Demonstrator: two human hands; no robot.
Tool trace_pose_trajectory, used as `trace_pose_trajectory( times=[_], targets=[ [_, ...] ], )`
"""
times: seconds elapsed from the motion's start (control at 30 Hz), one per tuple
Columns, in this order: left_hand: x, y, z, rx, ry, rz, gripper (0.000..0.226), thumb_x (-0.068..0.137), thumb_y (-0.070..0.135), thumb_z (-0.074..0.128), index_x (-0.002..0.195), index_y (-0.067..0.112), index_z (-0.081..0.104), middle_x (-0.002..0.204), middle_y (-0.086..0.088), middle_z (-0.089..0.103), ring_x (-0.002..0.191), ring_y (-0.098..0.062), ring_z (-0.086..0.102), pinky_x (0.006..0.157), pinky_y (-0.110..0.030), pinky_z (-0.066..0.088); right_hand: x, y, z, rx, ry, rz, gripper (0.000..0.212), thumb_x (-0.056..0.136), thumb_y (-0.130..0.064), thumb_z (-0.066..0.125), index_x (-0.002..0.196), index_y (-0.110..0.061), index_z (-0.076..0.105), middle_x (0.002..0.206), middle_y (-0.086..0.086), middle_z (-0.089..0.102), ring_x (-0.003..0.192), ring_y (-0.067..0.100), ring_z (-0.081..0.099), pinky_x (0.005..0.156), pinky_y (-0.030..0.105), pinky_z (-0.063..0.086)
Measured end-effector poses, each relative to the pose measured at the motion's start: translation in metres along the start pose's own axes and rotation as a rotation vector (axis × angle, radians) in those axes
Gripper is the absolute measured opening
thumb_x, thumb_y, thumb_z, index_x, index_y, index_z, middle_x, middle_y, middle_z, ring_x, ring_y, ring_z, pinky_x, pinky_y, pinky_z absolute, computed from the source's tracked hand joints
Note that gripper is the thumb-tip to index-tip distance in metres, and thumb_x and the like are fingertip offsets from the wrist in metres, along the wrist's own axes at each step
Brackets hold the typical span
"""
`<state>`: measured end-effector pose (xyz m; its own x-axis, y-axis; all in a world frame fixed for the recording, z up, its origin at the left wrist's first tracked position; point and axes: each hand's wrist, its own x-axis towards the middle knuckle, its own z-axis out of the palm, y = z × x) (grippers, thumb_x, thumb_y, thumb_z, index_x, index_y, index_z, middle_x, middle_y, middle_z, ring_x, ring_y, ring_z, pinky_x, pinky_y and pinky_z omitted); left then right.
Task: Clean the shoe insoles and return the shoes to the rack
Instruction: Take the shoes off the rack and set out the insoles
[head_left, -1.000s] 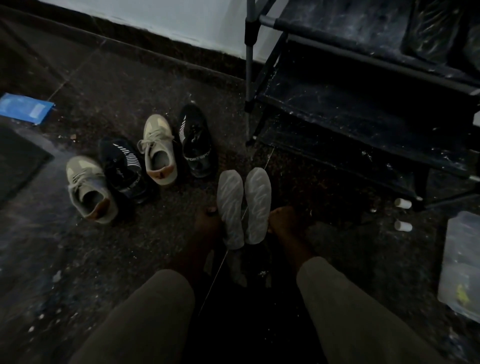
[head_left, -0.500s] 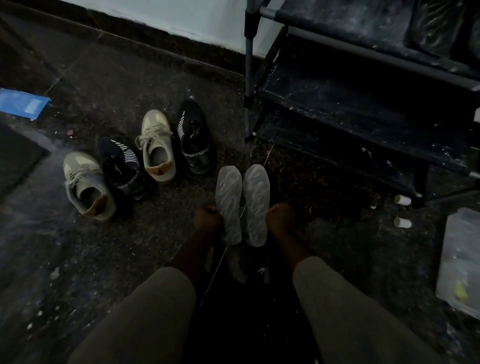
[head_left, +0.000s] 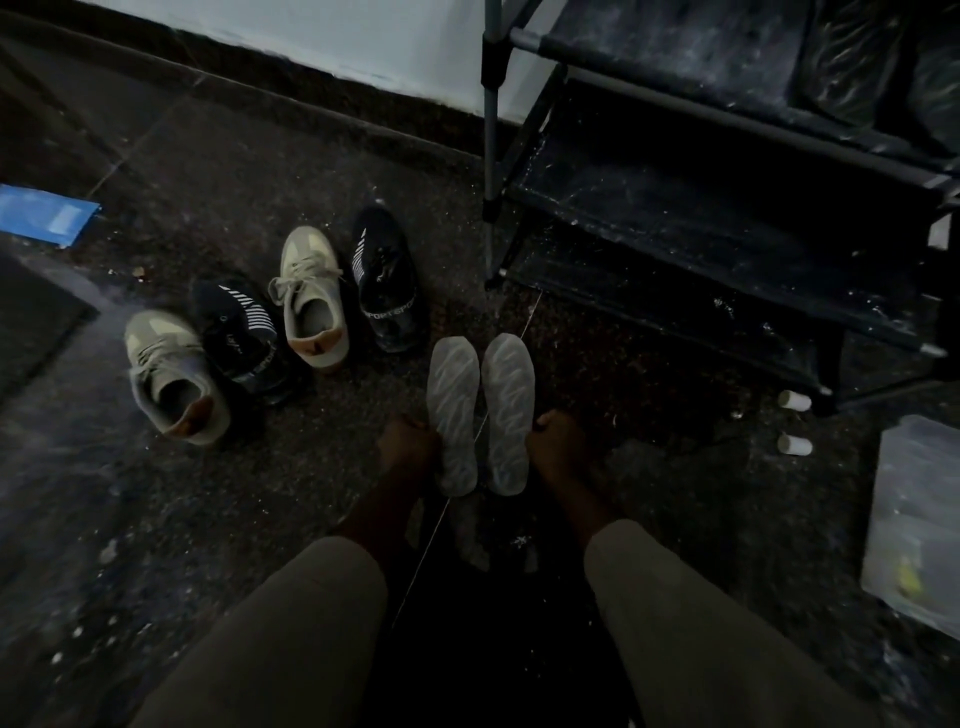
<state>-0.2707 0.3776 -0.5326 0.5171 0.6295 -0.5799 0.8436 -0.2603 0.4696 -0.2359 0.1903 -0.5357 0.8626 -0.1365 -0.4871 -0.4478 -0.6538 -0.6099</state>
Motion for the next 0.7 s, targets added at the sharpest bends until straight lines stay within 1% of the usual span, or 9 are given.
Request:
trace_pose_trajectory(
  times=[0.03,0.1,0.17,0.23,0.33,0.43,0.5,0.6,0.7],
  targets=[
    [-0.001,0.000,-0.003,0.021,-0.016,0.014,0.035,0.089,0.019,0.070,0.118,0.002,0.062,0.119,-0.021,0.063,0.113,-0.037,0.061,0.069,-0.029,0.043,-0.001,0.001,-0.002,0.013,-0.002,-0.003,0.015,0.087,-0.009,0.065,0.096,0.003,0.065,0.104,0.020,0.066,0.099,0.035,0.062,0.080,0.035,0.043],
    [-0.006,0.001,-0.008,0.069,-0.019,0.076,0.036,0.089,0.021,0.071,0.119,0.002,0.063,0.117,-0.021,0.065,0.111,-0.036,0.063,0.079,-0.033,0.049,-0.002,0.002,-0.007,0.022,0.001,-0.029,0.017,0.085,-0.011,0.066,0.098,0.000,0.066,0.105,0.017,0.066,0.100,0.033,0.062,0.080,0.032,0.043],
    [-0.009,0.002,-0.010,0.111,-0.032,0.169,0.030,0.092,0.021,0.066,0.115,0.002,0.062,0.110,-0.020,0.066,0.105,-0.036,0.065,0.088,-0.039,0.054,-0.004,0.001,-0.012,0.003,0.011,-0.065,0.024,0.085,-0.017,0.067,0.107,-0.006,0.066,0.112,0.015,0.066,0.106,0.033,0.062,0.090,0.035,0.048],
    [-0.017,0.007,-0.013,0.163,-0.048,0.287,0.024,0.094,0.019,0.062,0.111,0.003,0.062,0.104,-0.019,0.067,0.098,-0.035,0.066,0.086,-0.041,0.055,-0.009,-0.002,-0.021,-0.061,0.026,-0.108,0.029,0.090,-0.024,0.064,0.117,-0.011,0.064,0.123,0.013,0.063,0.113,0.032,0.061,0.097,0.039,0.049],
    [-0.033,0.022,-0.020,0.297,-0.046,0.525,0.030,0.094,0.027,0.060,0.118,0.009,0.060,0.110,-0.016,0.066,0.099,-0.033,0.065,0.084,-0.042,0.055,-0.018,-0.008,-0.040,-0.172,0.074,-0.203,0.030,0.095,-0.032,0.060,0.118,-0.013,0.064,0.129,0.011,0.058,0.115,0.032,0.058,0.097,0.040,0.046],
    [-0.049,0.040,-0.028,0.467,-0.003,0.844,0.043,0.095,0.035,0.057,0.132,0.013,0.055,0.127,-0.014,0.059,0.109,-0.033,0.061,0.088,-0.044,0.053,-0.027,-0.012,-0.062,-0.267,0.142,-0.323,0.038,0.096,-0.038,0.055,0.125,-0.014,0.062,0.132,0.010,0.056,0.119,0.032,0.056,0.100,0.042,0.045],
    [-0.060,0.057,-0.035,0.575,0.061,0.997,0.051,0.095,0.040,0.053,0.140,0.016,0.051,0.137,-0.011,0.055,0.120,-0.031,0.057,0.094,-0.046,0.050,-0.031,-0.016,-0.078,-0.339,0.195,-0.393,0.046,0.097,-0.043,0.051,0.133,-0.015,0.058,0.140,0.009,0.054,0.127,0.032,0.052,0.105,0.046,0.041],
    [-0.080,0.085,-0.047,0.664,0.116,1.162,0.059,0.097,0.044,0.045,0.150,0.019,0.040,0.153,-0.007,0.044,0.143,-0.029,0.039,0.109,-0.046,0.038,-0.040,-0.029,-0.109,-0.412,0.273,-0.483,0.054,0.100,-0.047,0.046,0.147,-0.020,0.048,0.157,0.005,0.042,0.147,0.026,0.035,0.114,0.050,0.028],
    [-0.101,0.111,-0.054,0.697,0.155,1.288,0.063,0.100,0.047,0.033,0.157,0.020,0.029,0.164,-0.006,0.027,0.154,-0.026,0.018,0.121,-0.047,0.024,-0.052,-0.042,-0.144,-0.437,0.353,-0.572,0.056,0.103,-0.046,0.043,0.151,-0.018,0.042,0.163,0.004,0.033,0.154,0.023,0.022,0.118,0.049,0.025]
  ],
)
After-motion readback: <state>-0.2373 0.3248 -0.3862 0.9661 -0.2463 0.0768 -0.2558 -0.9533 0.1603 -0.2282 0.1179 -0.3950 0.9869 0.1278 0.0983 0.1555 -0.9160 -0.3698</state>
